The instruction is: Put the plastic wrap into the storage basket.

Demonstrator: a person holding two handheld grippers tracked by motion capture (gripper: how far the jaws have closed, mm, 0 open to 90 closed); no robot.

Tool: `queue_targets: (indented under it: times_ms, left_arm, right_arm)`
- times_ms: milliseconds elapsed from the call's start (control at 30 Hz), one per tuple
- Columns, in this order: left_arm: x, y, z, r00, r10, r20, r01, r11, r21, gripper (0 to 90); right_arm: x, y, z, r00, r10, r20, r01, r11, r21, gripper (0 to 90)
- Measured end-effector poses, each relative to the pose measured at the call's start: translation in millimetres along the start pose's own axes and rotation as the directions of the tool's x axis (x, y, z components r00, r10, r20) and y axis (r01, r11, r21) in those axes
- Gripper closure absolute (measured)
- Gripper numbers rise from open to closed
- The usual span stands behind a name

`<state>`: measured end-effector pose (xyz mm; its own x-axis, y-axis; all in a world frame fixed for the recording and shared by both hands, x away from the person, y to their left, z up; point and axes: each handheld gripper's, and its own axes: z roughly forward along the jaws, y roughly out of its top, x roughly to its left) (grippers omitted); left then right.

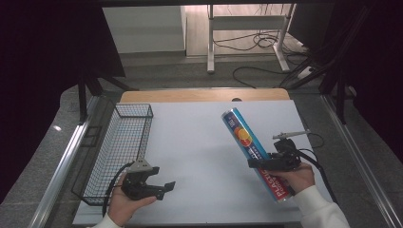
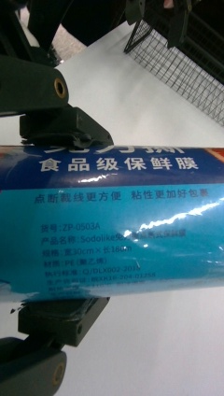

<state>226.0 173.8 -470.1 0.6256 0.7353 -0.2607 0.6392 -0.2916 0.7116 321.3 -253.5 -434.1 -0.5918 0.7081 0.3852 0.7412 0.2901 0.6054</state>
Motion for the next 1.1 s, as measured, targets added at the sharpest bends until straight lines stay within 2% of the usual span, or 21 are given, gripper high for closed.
queue_targets:
  times_ms: [33, 100, 300, 367, 500, 567, 633, 667, 700, 767, 800, 833, 900, 1000, 1100]
  left_arm:
    - [0.7, 1.8, 0.4, 0.9998, -0.014, 0.013, 0.014, 0.9998, -0.011, 17.2]
    - [1.5, 4.9, 1.5, 0.9986, -0.036, 0.038, 0.037, 0.999, -0.026, 17.2]
    - [0.4, 21.4, 5.4, 0.994, -0.058, 0.093, 0.066, 0.9938, -0.089, 17.6]
    - [0.2, 26.8, 6.9, 0.9891, -0.076, 0.126, 0.09, 0.9901, -0.108, 17.5]
    - [2.1, 35.8, 12.3, 0.9737, -0.122, 0.192, 0.15, 0.9794, -0.135, 17.5]
    - [3.1, 40.2, 16.1, 0.9617, -0.148, 0.231, 0.184, 0.9721, -0.145, 17.5]
    - [5.0, 45.4, 21.4, 0.9431, -0.18, 0.28, 0.23, 0.96, -0.159, 17.4]
    - [5.4, 47.2, 23.4, 0.9367, -0.191, 0.293, 0.245, 0.9561, -0.16, 17.2]
    - [5.9, 50.3, 27.1, 0.9274, -0.204, 0.314, 0.265, 0.9503, -0.164, 16.9]
    - [5.9, 54.7, 32.8, 0.9182, -0.212, 0.334, 0.278, 0.9464, -0.163, 16.0]
    - [5.9, 57.1, 36.5, 0.9098, -0.218, 0.353, 0.288, 0.9445, -0.158, 15.5]
    - [6.0, 59.9, 41.5, 0.8968, -0.223, 0.382, 0.298, 0.943, -0.148, 14.7]
    - [6.1, 63.5, 48.5, 0.878, -0.232, 0.419, 0.31, 0.942, -0.128, 12.6]
    - [4.7, 69.0, 59.3, 0.8561, -0.228, 0.464, 0.313, 0.943, -0.114, 10.4]
    - [6.4, 71.0, 67.8, 0.8299, -0.241, 0.503, 0.332, 0.9378, -0.1, 8.3]
  right_arm:
    - [1.3, -1.1, 1.0, 1.0, -0.003, 0.002, 0.003, 1.0, -0.009, 32.3]
    - [3.7, -3.1, 3.3, 0.9996, 0.022, -0.016, -0.023, 0.9994, -0.027, 32.3]
    - [12.1, -6.1, 9.7, 0.9956, 0.07, -0.061, -0.075, 0.9943, -0.076, 32.3]
    - [13.6, -7.4, 12.5, 0.9937, 0.087, -0.07, -0.093, 0.9924, -0.081, 32.3]
    - [17.2, -9.2, 18.0, 0.9906, 0.103, -0.09, -0.11, 0.991, -0.076, 32.3]
    - [22.8, -10.5, 24.0, 0.9882, 0.106, -0.111, -0.114, 0.9908, -0.073, 32.3]
    - [25.3, -10.7, 25.9, 0.988, 0.103, -0.115, -0.112, 0.9909, -0.074, 32.3]
    - [28.7, -10.4, 27.9, 0.9884, 0.098, -0.117, -0.107, 0.9911, -0.079, 32.3]
    - [30.9, -10.1, 29.0, 0.9896, 0.089, -0.113, -0.098, 0.9918, -0.082, 32.3]
    - [36.4, -8.9, 31.7, 0.9916, 0.073, -0.107, -0.083, 0.9925, -0.09, 32.3]
    - [38.4, -8.0, 33.1, 0.9908, 0.073, -0.114, -0.083, 0.9925, -0.089, 32.3]
    - [40.8, -7.2, 34.7, 0.9904, 0.07, -0.119, -0.081, 0.9924, -0.092, 32.3]
    - [45.1, -5.5, 38.2, 0.9896, 0.063, -0.13, -0.074, 0.9933, -0.088, 32.3]
    - [51.8, -4.1, 44.6, 0.9892, 0.046, -0.139, -0.058, 0.9949, -0.082, 32.3]
    - [56.9, -3.2, 50.6, 0.9869, 0.033, -0.158, -0.047, 0.9952, -0.086, 32.2]
